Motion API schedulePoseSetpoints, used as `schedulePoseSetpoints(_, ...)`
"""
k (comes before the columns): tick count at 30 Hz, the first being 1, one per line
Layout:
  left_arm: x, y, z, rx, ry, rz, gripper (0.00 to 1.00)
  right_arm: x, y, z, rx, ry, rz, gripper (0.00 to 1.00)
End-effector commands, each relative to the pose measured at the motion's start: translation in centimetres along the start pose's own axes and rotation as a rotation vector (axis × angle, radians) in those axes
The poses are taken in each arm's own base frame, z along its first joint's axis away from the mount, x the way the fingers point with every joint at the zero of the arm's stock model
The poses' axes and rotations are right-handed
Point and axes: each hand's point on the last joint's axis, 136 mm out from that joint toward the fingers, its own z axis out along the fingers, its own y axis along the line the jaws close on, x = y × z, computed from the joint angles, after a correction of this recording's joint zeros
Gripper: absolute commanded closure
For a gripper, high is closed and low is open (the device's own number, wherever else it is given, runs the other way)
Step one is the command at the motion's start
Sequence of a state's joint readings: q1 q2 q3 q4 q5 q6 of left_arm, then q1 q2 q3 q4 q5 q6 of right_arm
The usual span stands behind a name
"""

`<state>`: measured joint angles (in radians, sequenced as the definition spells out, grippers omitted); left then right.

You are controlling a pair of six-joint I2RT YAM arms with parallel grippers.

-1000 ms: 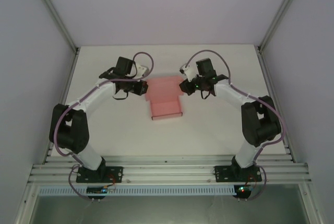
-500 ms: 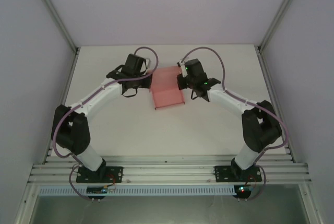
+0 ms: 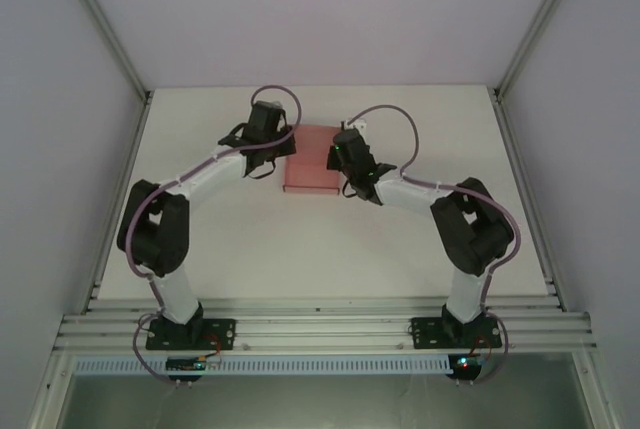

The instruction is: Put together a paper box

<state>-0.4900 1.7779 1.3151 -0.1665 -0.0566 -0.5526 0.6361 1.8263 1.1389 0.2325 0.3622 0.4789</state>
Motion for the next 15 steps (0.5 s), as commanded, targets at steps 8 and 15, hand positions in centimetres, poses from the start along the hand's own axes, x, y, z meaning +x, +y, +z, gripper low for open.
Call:
schedulePoseSetpoints(8,2.4,-1.0,0.4,0.107,0.0,-0.014,1.0,2.2,1.8,0.1,-0.02,-0.027,0.064,0.92)
schedulePoseSetpoints(15,5.3,-0.9,-1.5,0.174,-0.047,0.054,0.98,4.7,1.2,-2.4,0.008,-0.081,-0.102,0.9)
